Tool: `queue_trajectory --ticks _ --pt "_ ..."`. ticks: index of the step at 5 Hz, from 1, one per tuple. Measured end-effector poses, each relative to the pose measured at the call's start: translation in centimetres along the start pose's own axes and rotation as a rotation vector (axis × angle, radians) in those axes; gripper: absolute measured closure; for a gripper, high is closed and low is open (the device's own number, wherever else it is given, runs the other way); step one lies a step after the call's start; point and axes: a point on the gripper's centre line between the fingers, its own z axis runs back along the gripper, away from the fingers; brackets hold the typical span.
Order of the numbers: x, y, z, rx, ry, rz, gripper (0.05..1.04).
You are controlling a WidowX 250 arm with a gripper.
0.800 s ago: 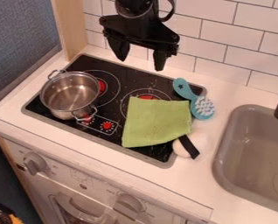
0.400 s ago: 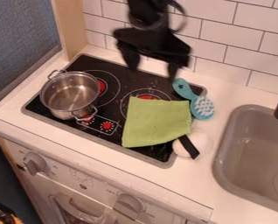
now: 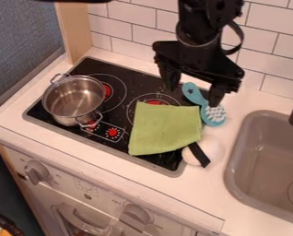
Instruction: Moved the white object above the green cloth
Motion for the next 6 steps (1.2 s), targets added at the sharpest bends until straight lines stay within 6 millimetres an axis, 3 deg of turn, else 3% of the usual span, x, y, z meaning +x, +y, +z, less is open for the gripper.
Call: queue_trajectory --ticks 2,5,6 --pt "-1.9 -3.9 -1.6 -0.054 0.027 -0.061 0.084" --pt "-7.1 -4.7 -5.3 -0.088 0.171 -0.003 0.084" --pt "-7.1 -4.4 -5.6 -0.088 0.164 0.01 0.085"
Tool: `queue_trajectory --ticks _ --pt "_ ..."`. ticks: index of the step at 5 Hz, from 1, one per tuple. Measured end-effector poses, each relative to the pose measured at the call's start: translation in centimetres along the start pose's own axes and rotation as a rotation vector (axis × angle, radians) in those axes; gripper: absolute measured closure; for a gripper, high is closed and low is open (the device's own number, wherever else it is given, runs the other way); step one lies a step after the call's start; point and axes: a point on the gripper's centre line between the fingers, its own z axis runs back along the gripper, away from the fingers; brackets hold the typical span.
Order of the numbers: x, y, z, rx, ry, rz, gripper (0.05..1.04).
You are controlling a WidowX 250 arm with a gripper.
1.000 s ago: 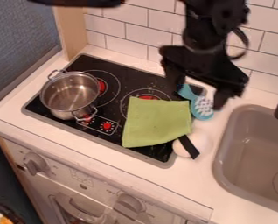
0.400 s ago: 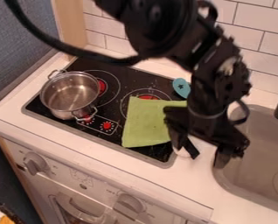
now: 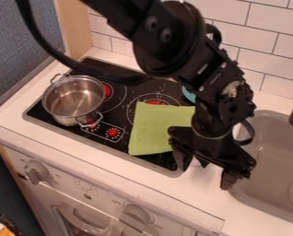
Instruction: Moved the white object above the green cloth
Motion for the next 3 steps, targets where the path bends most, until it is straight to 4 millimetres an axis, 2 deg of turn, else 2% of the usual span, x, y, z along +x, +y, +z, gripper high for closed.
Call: queue_trajectory --ticks 1,3 --pt "0.1 0.8 -0.8 0.01 0.013 0.023 0.084" --pt "1.6 1.2 -1.8 0.029 0.014 0.02 0.084"
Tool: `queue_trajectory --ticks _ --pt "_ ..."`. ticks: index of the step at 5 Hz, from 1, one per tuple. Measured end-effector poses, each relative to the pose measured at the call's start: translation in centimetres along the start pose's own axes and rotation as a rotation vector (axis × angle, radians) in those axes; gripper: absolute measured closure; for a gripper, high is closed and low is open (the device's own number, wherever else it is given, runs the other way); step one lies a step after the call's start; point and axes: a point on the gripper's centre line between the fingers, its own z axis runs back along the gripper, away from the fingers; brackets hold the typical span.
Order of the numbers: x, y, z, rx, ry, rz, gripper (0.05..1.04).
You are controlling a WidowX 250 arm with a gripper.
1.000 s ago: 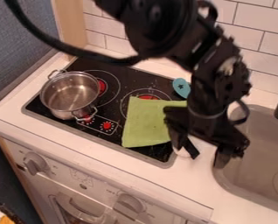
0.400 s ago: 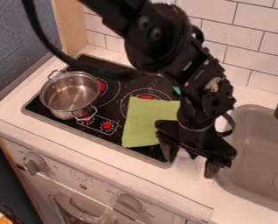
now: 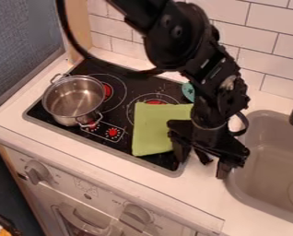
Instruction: Moved the white object above the green cloth
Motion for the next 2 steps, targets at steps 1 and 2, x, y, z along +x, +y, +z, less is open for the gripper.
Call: queue_trajectory --ticks 1,2 --pt "1.0 0.8 -0.94 0.004 0.015 0.015 0.084" --pt "1.96 1.38 -0.98 0.016 0.004 0.015 0.084"
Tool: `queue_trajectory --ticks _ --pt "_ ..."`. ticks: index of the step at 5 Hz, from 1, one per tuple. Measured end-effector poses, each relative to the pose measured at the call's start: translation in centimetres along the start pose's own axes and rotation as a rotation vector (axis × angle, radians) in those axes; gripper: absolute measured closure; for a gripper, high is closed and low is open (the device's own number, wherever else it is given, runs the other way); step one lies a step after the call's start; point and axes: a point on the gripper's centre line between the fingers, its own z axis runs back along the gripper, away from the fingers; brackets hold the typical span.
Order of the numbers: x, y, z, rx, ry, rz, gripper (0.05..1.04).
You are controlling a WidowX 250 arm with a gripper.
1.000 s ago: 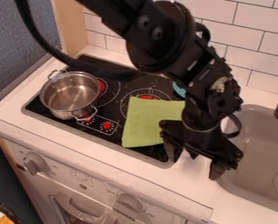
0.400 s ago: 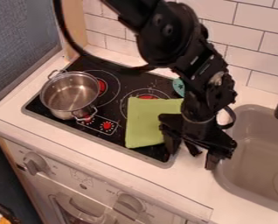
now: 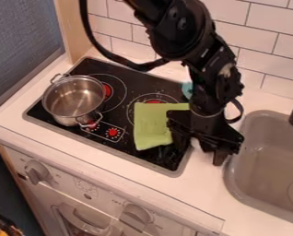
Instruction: Moved the white object above the green cloth
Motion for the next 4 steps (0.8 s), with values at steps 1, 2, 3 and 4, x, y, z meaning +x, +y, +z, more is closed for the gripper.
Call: queue_trajectory --ticks 1,2,3,4 --pt "0.5 -0.13 -0.43 -0.003 0.005 0.0 0.133" --pt "0.48 -0.06 -0.45 0.028 0.0 -0.01 0.412" --pt "0.38 -0.17 -0.43 0.034 0.003 -0.01 0.599" --pt "0.25 -0.48 -0.45 0.034 0.005 -0.012 0.676"
